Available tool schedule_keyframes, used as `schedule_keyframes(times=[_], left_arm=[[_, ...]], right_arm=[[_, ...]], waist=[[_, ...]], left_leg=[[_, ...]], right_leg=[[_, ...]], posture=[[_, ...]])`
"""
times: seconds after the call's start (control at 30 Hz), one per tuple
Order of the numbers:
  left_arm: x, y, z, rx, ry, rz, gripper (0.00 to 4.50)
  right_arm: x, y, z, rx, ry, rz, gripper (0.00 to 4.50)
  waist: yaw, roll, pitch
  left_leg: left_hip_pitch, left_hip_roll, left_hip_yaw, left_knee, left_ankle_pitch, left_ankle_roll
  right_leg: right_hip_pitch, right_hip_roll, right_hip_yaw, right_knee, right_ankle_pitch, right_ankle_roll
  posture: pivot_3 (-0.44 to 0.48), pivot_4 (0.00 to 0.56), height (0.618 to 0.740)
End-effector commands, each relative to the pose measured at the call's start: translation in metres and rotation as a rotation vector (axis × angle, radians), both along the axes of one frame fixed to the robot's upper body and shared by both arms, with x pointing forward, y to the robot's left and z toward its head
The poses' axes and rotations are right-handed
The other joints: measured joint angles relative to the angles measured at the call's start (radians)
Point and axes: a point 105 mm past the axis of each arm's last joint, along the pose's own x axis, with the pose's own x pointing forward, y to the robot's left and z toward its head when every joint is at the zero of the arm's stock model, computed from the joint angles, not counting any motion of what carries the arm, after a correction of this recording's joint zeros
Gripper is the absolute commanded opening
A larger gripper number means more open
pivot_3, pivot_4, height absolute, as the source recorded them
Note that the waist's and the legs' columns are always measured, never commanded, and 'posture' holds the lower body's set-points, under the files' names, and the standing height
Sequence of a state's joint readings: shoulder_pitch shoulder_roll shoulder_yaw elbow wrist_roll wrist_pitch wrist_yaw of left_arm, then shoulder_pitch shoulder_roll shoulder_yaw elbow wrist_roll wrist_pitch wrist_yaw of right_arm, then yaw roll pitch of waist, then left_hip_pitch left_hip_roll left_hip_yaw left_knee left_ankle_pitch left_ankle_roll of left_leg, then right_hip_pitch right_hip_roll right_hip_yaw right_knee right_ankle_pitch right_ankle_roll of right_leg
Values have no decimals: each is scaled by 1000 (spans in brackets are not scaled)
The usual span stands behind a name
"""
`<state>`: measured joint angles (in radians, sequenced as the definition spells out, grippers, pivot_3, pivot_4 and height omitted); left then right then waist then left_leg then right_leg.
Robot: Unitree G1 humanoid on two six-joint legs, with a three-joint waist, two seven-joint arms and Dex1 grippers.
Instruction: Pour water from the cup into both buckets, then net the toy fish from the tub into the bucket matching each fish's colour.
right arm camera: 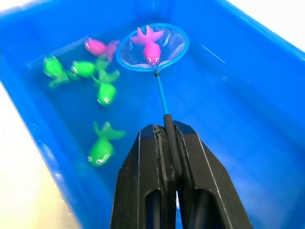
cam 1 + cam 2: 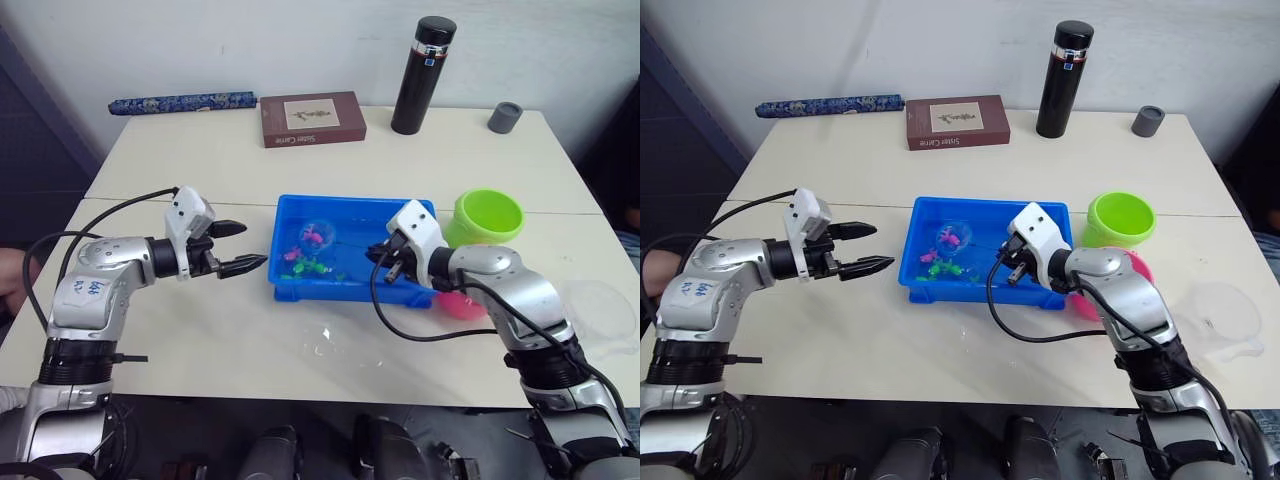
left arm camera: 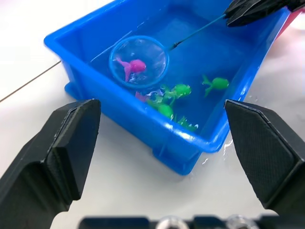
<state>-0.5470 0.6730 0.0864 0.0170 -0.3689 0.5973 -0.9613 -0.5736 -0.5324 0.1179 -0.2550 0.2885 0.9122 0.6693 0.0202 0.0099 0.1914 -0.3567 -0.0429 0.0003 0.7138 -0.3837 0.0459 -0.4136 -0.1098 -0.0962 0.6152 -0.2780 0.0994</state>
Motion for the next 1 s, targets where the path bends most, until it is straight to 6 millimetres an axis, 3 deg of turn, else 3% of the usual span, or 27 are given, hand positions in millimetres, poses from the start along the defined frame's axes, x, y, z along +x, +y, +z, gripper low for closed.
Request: schedule_keyframes(times=[0.03, 0.33, 0.67, 0.83, 1.0], left_arm=[[3, -12, 11, -22, -43, -69, 4450], [7, -65, 36, -127, -54, -345, 4450], [0, -133, 42, -136, -26, -680, 4450], [-5, -149, 38, -133, -23, -763, 4450], [-3, -155, 37, -133, -25, -781, 4450]], right_arm=[[-15, -6, 22, 85, -32, -4, 0], [-75, -57, 32, 76, -97, -146, 0], [-141, -125, 39, 59, -168, -510, 0], [-160, -149, 39, -6, -192, -634, 0], [-167, -159, 36, -217, -252, -664, 0]], waist=[[1, 0, 0], [7, 0, 0], [10, 0, 0], [8, 0, 0], [6, 0, 0]], left_leg=[[0, 0, 0, 0, 0, 0], [-2, -2, -2, 0, 0, 0], [-1, -2, -1, 1, 0, 1], [0, -2, 0, 0, 1, 2], [2, -1, 3, -2, 1, 1]], right_leg=[[0, 0, 0, 0, 0, 0], [0, -1, -3, -1, 0, 0], [1, 1, -3, 1, 0, 0], [1, 0, -1, 1, 0, 0], [1, 0, 3, 2, 0, 0]], posture=[[0, 150, 740], [0, 150, 740], [0, 150, 740], [0, 150, 740], [0, 150, 740]])
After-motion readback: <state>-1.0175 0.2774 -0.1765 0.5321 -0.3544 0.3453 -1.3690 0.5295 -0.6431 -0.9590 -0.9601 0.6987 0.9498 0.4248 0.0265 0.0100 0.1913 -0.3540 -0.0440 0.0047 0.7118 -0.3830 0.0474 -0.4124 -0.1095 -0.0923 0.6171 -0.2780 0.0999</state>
